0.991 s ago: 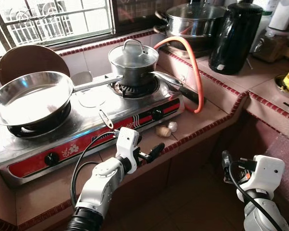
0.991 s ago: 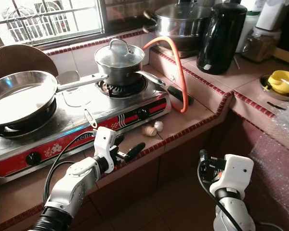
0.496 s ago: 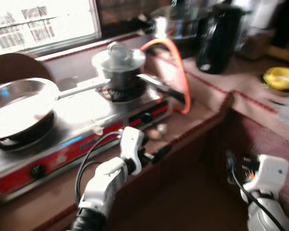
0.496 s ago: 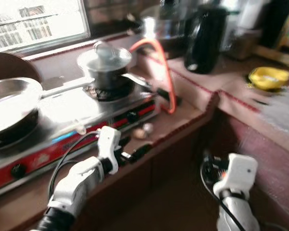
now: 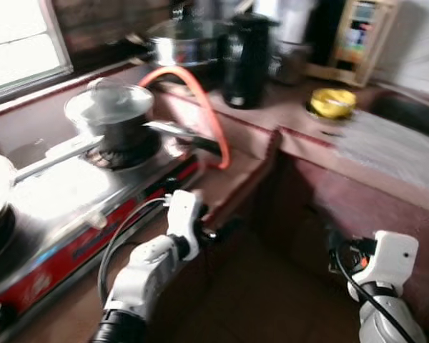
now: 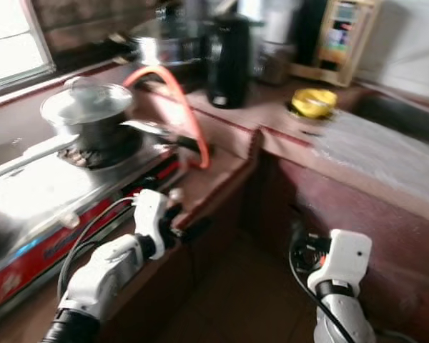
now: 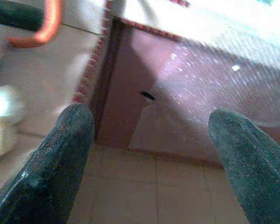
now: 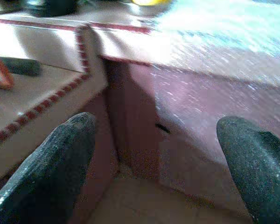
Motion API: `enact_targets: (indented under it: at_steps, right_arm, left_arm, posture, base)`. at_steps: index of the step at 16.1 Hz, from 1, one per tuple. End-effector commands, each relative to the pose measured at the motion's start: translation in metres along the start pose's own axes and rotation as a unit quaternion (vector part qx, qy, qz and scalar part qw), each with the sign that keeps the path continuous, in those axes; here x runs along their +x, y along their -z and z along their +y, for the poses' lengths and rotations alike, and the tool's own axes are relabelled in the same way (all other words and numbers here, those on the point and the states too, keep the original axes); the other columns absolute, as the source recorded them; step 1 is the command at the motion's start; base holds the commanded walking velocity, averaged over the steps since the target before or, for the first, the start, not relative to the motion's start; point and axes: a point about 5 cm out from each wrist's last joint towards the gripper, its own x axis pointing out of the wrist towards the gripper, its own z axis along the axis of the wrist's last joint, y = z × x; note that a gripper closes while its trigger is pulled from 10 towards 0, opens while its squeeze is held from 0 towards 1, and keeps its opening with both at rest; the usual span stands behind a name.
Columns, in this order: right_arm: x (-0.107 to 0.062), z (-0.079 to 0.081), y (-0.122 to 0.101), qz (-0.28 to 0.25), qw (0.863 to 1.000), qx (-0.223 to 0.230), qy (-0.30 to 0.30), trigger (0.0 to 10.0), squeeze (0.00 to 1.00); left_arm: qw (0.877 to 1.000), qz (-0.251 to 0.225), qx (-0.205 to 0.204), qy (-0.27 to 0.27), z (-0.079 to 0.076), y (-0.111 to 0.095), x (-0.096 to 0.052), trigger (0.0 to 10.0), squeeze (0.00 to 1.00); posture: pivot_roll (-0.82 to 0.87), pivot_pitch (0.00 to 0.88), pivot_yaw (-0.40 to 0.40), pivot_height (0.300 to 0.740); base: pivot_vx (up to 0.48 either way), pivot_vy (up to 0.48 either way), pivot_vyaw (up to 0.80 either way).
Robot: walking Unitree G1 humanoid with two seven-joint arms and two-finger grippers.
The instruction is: Kitchen organization
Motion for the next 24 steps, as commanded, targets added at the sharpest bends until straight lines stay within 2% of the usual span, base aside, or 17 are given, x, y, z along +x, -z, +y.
enact_targets:
  at_steps: [1, 6, 12, 24]
  right_arm:
    - [0.0, -0.004, -0.003, -0.003, 1.0, -0.003, 0.008, 10.0, 0.0]
    - [-0.002, -0.004, -0.005, -0.011, 1.0, -0.002, 0.003, 10.0, 0.0]
    - [-0.001, -0.002, -0.004, -0.012, 1.0, -0.004, 0.0, 10.0, 0.0]
    - [-0.005, -0.004, 0.0, -0.006, 1.0, -0.004, 0.008, 10.0, 0.0]
  left_arm:
    - [1.0, -0.003, 0.008, 0.019, -0.009, -0.003, 0.004, 10.0, 0.0]
    - [0.999, -0.048, 0.012, 0.01, -0.007, -0.016, 0.0, 10.0, 0.0]
    - [0.999, -0.035, 0.015, 0.021, -0.009, -0.012, 0.0, 10.0, 0.0]
    - [0.999, -0.025, 0.016, 0.022, -0.009, -0.008, 0.0, 10.0, 0.0]
  posture:
    - [-0.07, 0.0, 0.038, 0.74]
    - [-0.06, 0.0, 0.036, 0.74]
    - [-0.06, 0.0, 0.038, 0.74]
    - [-0.07, 0.0, 0.049, 0.74]
  base:
    - [0.0, 0.0, -0.71]
    - [0.0, 0.0, -0.32]
    - [0.0, 0.0, 0.0]
    - [0.0, -0.448, 0.0]
